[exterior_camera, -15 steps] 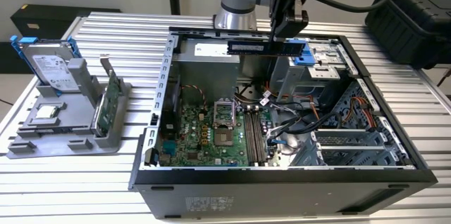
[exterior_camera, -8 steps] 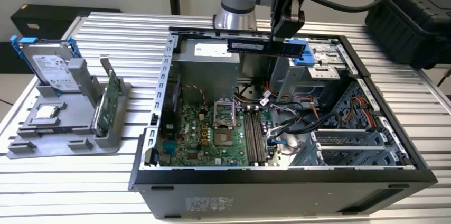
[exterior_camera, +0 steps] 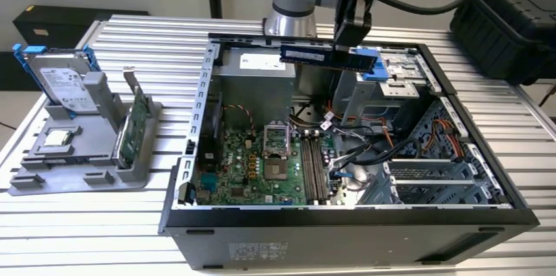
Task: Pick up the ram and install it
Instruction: 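Insert the ram into the slot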
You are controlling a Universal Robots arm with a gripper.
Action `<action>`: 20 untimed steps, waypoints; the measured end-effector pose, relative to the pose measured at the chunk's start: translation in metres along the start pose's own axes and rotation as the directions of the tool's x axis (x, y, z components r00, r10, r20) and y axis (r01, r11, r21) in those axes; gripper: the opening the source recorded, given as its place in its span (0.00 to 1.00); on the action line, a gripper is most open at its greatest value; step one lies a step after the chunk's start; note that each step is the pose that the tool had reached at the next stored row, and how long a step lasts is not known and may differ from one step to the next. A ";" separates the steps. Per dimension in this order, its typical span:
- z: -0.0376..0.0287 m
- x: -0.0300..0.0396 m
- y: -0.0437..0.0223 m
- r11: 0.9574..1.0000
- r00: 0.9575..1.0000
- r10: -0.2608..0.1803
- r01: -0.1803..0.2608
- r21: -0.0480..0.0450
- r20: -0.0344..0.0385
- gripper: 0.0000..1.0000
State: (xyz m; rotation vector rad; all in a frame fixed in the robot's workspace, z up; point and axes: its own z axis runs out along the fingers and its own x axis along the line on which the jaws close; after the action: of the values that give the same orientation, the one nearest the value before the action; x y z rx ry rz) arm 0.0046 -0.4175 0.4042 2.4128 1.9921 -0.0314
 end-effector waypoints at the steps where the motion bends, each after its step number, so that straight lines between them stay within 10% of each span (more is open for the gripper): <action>1: 0.0000 0.0000 0.0000 1.000 1.000 0.008 -0.008 0.000 0.000 0.00; 20: 0.0000 0.0000 0.0000 0.985 0.985 0.173 -0.173 0.004 0.000 0.00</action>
State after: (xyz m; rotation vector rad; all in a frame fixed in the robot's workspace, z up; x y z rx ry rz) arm 0.0046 -0.4176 0.4043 2.5784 1.7755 -0.0331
